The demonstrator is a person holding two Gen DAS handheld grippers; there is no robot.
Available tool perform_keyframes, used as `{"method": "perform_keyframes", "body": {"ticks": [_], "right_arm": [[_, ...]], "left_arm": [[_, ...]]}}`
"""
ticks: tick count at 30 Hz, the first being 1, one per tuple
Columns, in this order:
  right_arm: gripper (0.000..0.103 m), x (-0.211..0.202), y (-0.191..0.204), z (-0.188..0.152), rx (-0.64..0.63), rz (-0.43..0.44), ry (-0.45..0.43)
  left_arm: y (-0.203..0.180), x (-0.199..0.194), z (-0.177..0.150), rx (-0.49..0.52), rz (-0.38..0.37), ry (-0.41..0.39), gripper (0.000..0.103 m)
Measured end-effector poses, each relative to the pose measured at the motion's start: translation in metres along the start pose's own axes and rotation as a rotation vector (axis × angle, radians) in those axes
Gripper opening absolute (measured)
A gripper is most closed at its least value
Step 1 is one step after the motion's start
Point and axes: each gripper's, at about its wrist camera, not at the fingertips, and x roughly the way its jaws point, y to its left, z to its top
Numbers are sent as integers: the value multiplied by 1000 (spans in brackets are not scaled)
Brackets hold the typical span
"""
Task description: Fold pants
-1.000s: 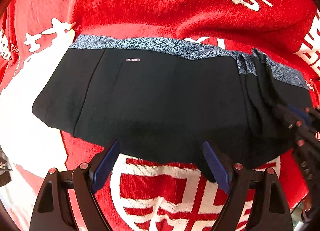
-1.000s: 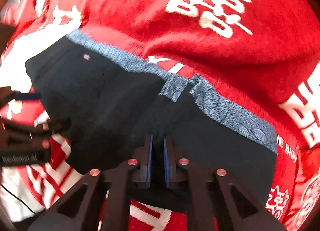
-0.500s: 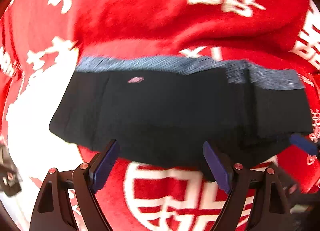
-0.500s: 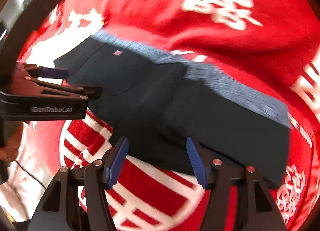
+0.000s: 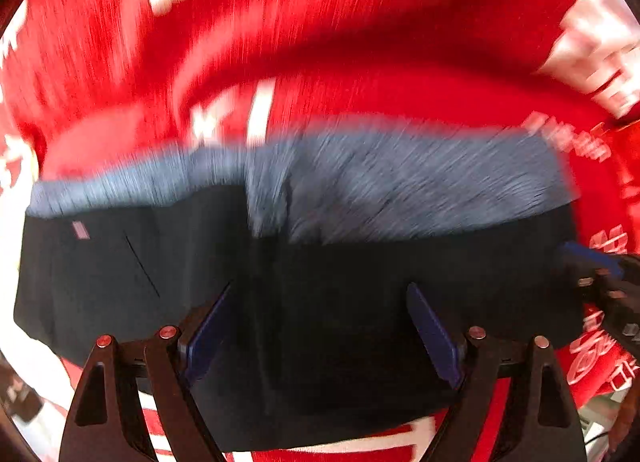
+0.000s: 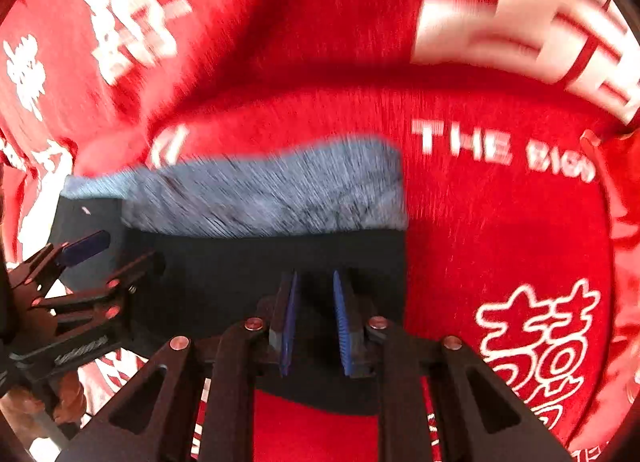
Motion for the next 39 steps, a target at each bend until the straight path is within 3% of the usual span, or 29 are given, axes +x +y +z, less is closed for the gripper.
{"method": "perform_keyframes", "body": {"ticks": [1,6,9,10,11,18,20,21,26,39], "right_arm": [[20,10,-5,-5,9,-2,24],[21,3,-1,-23,-59,-7,-1],[37,-7,8,-29,-107,-2,10],[50,-13,9,-32,-112,27,13],[57,-17,8,-33,-109,48,14],[60,-37,6,-38,-99,58,37],[78,-43,4,-41,-91,53,34],[81,-43,4,-41,-89,54,34],[87,-43,6,-44,-103,28,46],[87,-34,2,-39,-100,15,73]], "left_arm": [[8,0,-6,-42,-15,-21,98],[14,-16,-19,-53,68,-28,102],[15,-27,-24,-65,103,-10,102],[16,-31,-27,-75,99,-4,102],[16,-35,-30,-83,98,-2,102],[14,-52,-47,-125,47,25,102],[15,-58,-52,-135,52,27,102],[16,-60,-54,-141,56,28,102],[18,-70,-63,-157,110,53,102],[15,-64,-65,-177,127,72,102]]}}
